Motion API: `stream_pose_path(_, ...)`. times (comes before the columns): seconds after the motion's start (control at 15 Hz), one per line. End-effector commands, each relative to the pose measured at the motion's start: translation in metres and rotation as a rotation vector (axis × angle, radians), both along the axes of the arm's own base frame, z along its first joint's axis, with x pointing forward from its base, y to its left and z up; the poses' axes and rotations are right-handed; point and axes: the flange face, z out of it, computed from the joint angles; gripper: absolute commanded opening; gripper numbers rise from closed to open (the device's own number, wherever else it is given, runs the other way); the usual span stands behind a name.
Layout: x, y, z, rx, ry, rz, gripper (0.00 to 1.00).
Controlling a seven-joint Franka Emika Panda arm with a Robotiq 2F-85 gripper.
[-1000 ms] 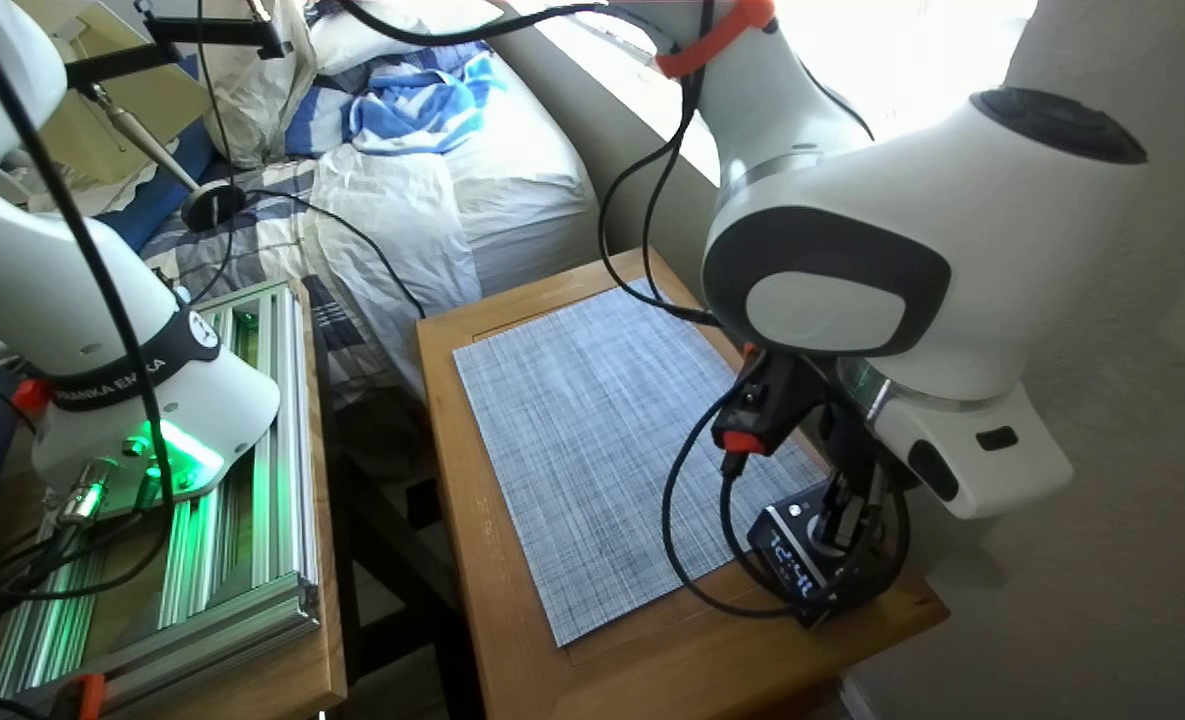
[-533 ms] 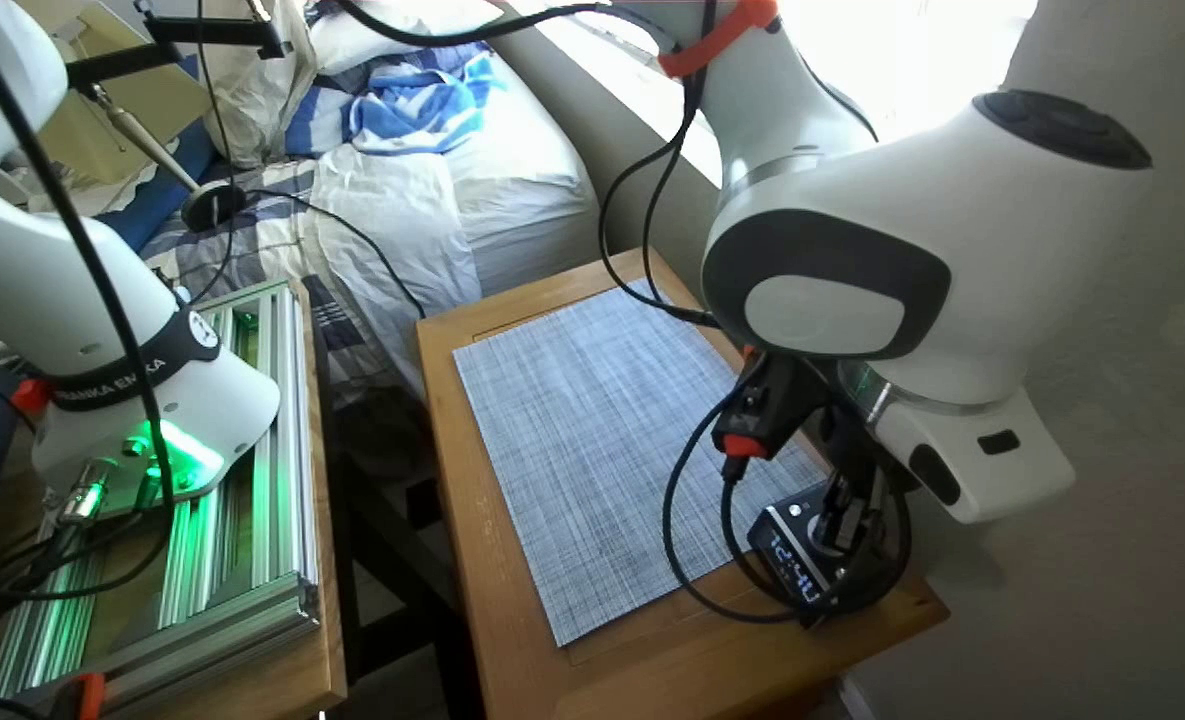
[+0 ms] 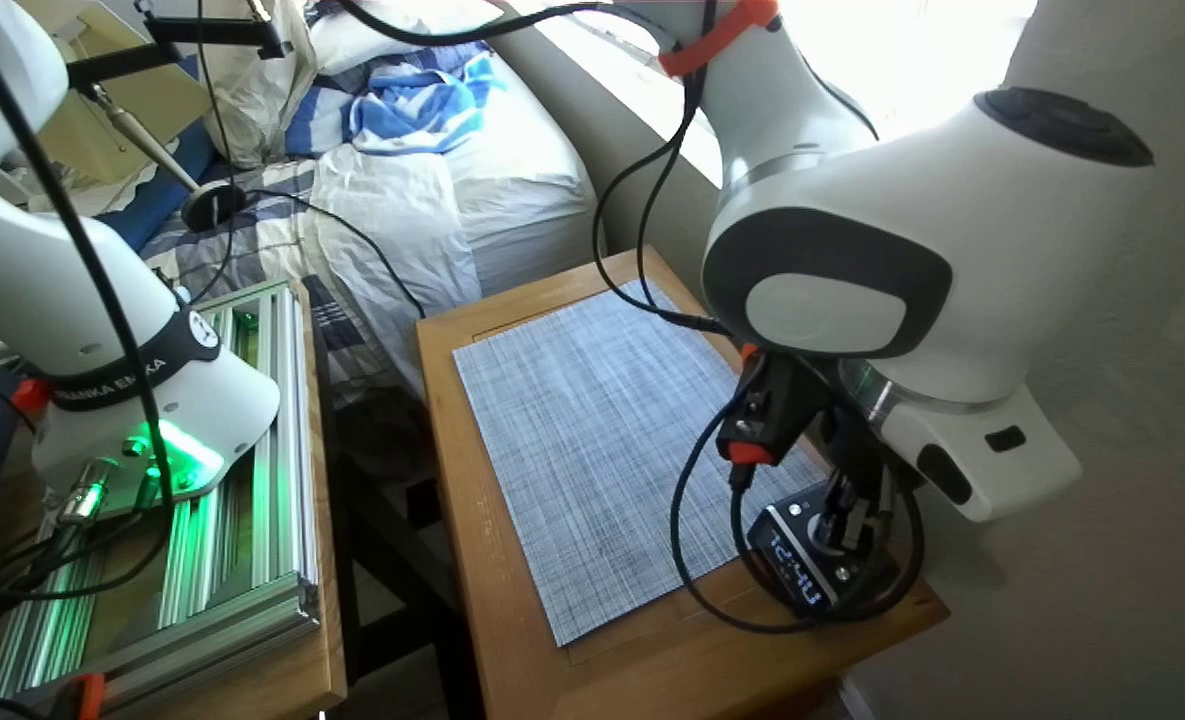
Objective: Press the button on top of the black alarm clock
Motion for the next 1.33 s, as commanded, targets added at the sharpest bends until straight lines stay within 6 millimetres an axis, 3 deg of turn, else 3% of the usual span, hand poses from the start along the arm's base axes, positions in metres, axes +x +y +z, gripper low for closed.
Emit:
stream_pose_path(0.0,-0.003,0.002,0.008,-0.001,-0.003,0.048,0.00)
stream_pose_path(0.6,-0.004,0.005,0.024,-0.018,-0.019,0.098,0.00)
stream_pose_path(0.67,-0.004,0.005,0.027,-0.013,-0.021,0.098,0.26)
stream_pose_path(0.87,-0.005,0.006,0.036,-0.026,-0.024,0.116,0.40)
stream_pose_path(1.27,-0.008,0.010,0.058,-0.046,-0.032,0.155,0.81)
